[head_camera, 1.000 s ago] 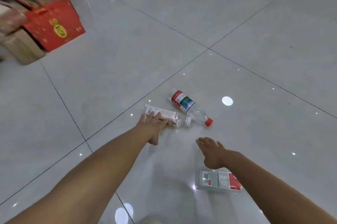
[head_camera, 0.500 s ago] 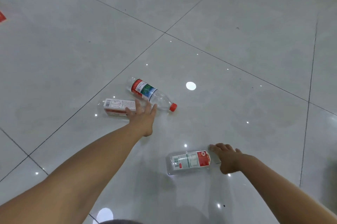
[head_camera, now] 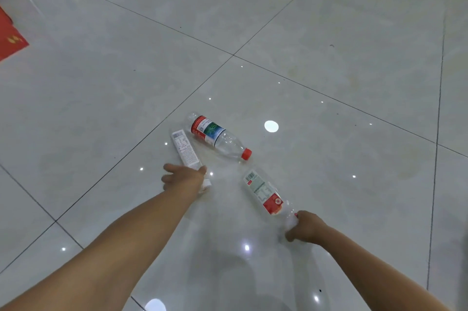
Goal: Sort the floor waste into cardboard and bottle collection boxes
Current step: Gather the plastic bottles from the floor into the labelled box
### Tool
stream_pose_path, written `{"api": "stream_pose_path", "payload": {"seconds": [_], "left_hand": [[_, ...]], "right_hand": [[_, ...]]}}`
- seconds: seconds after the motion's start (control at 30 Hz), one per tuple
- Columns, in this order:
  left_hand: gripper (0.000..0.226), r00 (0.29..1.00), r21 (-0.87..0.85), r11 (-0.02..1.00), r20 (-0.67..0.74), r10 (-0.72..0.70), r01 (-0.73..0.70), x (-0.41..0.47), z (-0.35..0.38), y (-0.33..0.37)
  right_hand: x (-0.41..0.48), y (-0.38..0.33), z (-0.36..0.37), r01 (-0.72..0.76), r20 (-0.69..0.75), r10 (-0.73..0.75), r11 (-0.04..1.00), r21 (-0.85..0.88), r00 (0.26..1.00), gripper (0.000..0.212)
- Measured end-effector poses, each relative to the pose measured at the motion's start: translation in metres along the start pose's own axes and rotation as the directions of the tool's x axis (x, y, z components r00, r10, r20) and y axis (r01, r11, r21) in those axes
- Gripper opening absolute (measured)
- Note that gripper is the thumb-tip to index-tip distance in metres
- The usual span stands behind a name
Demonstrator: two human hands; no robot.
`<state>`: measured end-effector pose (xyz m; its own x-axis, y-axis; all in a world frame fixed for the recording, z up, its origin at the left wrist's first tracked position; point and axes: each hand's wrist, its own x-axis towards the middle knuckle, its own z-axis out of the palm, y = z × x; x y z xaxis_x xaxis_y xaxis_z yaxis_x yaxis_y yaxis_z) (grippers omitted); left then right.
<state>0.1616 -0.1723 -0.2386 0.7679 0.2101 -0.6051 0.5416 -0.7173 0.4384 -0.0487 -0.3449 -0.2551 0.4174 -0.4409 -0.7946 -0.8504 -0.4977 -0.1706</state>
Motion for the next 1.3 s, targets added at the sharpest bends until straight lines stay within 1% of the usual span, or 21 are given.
{"api": "stream_pose_path", "payload": {"seconds": [0.03,0.07,0.1,0.17,0.2,0.27,0.37,0.43,0.5,0.6,0.67,0.73,0.8,0.9,0.97,1.03,1.1,1.13,1.23,1.27,1.3], "left_hand": [[0.091,0.992,-0.116,0.990,0.107,-0.066,0.078,0.001,0.001,-0.001],[0.089,0.972,-0.213,0.965,0.208,-0.111,0.155,0.000,0.002,-0.002],[0.083,0.951,-0.294,0.930,0.279,-0.138,0.221,-0.001,0.003,-0.002],[0.073,0.925,-0.387,0.874,0.345,-0.158,0.294,0.001,0.005,-0.003],[0.070,0.917,-0.412,0.856,0.367,-0.158,0.312,0.005,0.008,-0.004],[0.068,0.900,-0.457,0.819,0.409,-0.153,0.347,0.012,0.011,-0.004],[0.064,0.878,-0.473,0.785,0.441,-0.183,0.401,0.009,0.008,-0.004],[0.050,0.872,-0.466,0.782,0.449,-0.195,0.414,-0.003,0.001,-0.003],[0.036,0.870,-0.434,0.801,0.449,-0.205,0.413,-0.006,-0.005,-0.006],[0.041,0.899,-0.416,0.823,0.370,-0.236,0.387,-0.003,-0.016,-0.005],[0.037,0.896,-0.441,0.805,0.378,-0.234,0.396,-0.009,-0.028,0.008],[0.023,0.893,-0.499,0.766,0.392,-0.219,0.407,-0.015,-0.038,0.030],[0.022,0.896,-0.532,0.748,0.402,-0.191,0.398,-0.030,-0.044,0.055],[0.019,0.921,-0.516,0.815,0.386,-0.053,0.264,-0.066,-0.037,0.089],[0.021,0.914,-0.472,0.870,0.400,0.068,0.142,-0.098,-0.023,0.115],[0.023,0.857,-0.409,0.912,0.474,0.202,0.011,-0.140,-0.005,0.142],[0.020,0.784,-0.335,0.936,0.551,0.286,-0.105,-0.186,0.019,0.165],[0.016,0.755,-0.290,0.941,0.574,0.319,-0.177,-0.210,0.034,0.174],[0.010,0.654,-0.169,0.898,0.633,0.414,-0.406,-0.294,0.082,0.192],[0.017,0.613,-0.143,0.870,0.656,0.441,-0.472,-0.324,0.100,0.196],[0.030,0.563,-0.117,0.835,0.686,0.460,-0.538,-0.353,0.119,0.199]], "right_hand": [[-0.001,-0.001,-0.001,-0.009,-0.004,0.009,0.998,0.069,1.000,0.042],[-0.003,-0.002,-0.003,-0.021,-0.011,0.023,0.991,0.135,1.000,0.037],[-0.004,-0.002,-0.004,-0.039,-0.021,0.044,0.979,0.202,0.999,0.037],[-0.005,0.000,-0.006,-0.056,-0.046,0.077,0.937,0.346,0.996,0.042],[-0.006,0.002,-0.006,-0.068,-0.046,0.096,0.905,0.420,0.994,0.041],[-0.009,0.004,-0.006,-0.073,-0.055,0.120,0.847,0.527,0.991,0.031],[-0.014,0.011,-0.010,-0.057,-0.093,0.134,0.820,0.569,0.987,0.015],[-0.018,0.017,-0.016,-0.044,-0.117,0.140,0.803,0.594,0.983,0.012],[-0.021,0.023,-0.021,-0.030,-0.142,0.149,0.784,0.620,0.979,0.014],[-0.026,0.032,-0.029,-0.005,-0.184,0.184,0.720,0.694,0.966,0.012],[-0.029,0.038,-0.036,-0.002,-0.197,0.234,0.648,0.762,0.952,0.012],[-0.033,0.044,-0.046,0.013,-0.192,0.284,0.531,0.848,0.940,0.013],[-0.041,0.050,-0.059,0.039,-0.181,0.330,0.393,0.918,0.927,0.011],[-0.061,0.062,-0.086,0.080,-0.148,0.388,0.186,0.979,0.910,0.012],[-0.078,0.073,-0.108,0.133,-0.151,0.422,0.073,0.989,0.894,0.013],[-0.096,0.090,-0.130,0.200,-0.191,0.460,0.030,0.979,0.867,0.015],[-0.112,0.112,-0.153,0.270,-0.243,0.493,0.017,0.963,0.835,0.015],[-0.120,0.124,-0.164,0.310,-0.263,0.512,-0.006,0.951,0.818,0.014],[-0.150,0.161,-0.192,0.409,-0.248,0.584,-0.160,0.898,0.773,0.012],[-0.162,0.178,-0.198,0.443,-0.217,0.619,-0.236,0.865,0.755,0.014],[-0.171,0.199,-0.202,0.485,-0.187,0.655,-0.307,0.819,0.732,0.015]]}}
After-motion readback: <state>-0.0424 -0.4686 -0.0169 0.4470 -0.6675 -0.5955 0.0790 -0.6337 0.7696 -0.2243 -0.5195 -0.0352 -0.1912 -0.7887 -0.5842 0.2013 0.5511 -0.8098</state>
